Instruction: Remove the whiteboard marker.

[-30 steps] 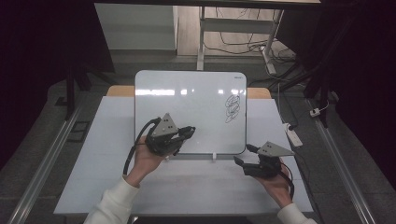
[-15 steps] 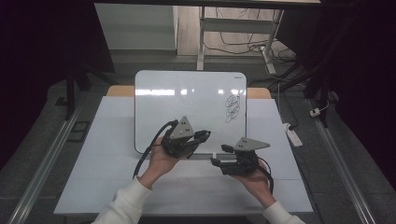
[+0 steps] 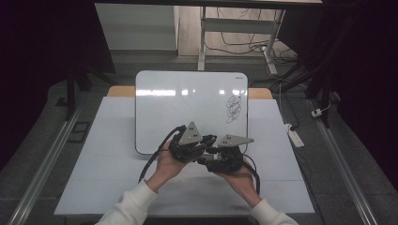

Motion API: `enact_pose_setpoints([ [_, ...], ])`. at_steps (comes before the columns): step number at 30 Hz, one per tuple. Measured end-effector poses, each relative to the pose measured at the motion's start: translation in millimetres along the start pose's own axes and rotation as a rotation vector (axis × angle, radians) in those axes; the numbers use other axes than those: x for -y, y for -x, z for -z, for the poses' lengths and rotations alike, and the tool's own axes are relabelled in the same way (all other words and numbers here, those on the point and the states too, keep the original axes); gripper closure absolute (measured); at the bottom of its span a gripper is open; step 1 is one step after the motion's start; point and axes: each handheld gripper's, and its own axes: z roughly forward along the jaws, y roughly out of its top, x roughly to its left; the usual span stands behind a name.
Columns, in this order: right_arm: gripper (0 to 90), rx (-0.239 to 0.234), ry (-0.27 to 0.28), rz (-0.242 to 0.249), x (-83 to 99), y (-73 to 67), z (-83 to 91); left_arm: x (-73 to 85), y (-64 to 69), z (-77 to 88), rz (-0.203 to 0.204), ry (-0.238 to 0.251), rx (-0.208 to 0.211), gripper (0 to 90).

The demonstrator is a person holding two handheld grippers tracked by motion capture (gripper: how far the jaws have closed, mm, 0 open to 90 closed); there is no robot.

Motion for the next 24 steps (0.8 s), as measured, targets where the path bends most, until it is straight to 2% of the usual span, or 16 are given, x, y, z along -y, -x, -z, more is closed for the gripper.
enact_pose_setpoints([
  [2,48.7,-0.005,-0.004,-0.010,-0.2,0.2,-1.5,0.1,1.5,-1.2,-0.002,0.000,0.000,81.1],
  [3,54.1,-0.010,-0.009,-0.030,-0.4,0.5,-4.0,0.0,2.4,-1.9,-0.008,-0.002,0.002,81.1],
  [4,54.1,-0.010,-0.009,-0.030,-0.4,0.5,-4.0,0.0,2.4,-1.9,-0.008,-0.002,0.002,81.1],
  [5,58.1,-0.030,-0.013,-0.047,-0.6,1.2,-6.2,0.2,3.7,-2.9,-0.007,0.000,0.003,81.0],
  [10,68.2,-0.052,-0.026,-0.075,-0.9,1.7,-9.0,0.5,5.6,-5.0,-0.016,-0.009,0.005,81.0],
  [15,74.5,-0.055,-0.034,-0.120,0.3,7.0,-9.5,0.7,7.1,-4.5,-0.025,-0.003,0.003,80.7],
  [18,77.2,-0.037,-0.033,-0.120,1.4,9.1,-8.9,0.7,7.7,-4.0,-0.027,0.002,0.011,78.6],
  [19,77.3,-0.032,-0.031,-0.116,1.6,9.7,-8.4,0.6,8.2,-3.0,-0.022,0.006,0.016,77.5],
  [23,77.5,-0.020,-0.016,-0.103,1.4,10.2,-6.2,1.6,8.0,3.0,-0.015,0.011,0.017,59.2],
  [24,77.5,-0.007,0.000,-0.098,1.0,12.9,-2.6,4.4,6.8,12.3,-0.005,0.018,0.005,55.5],
])
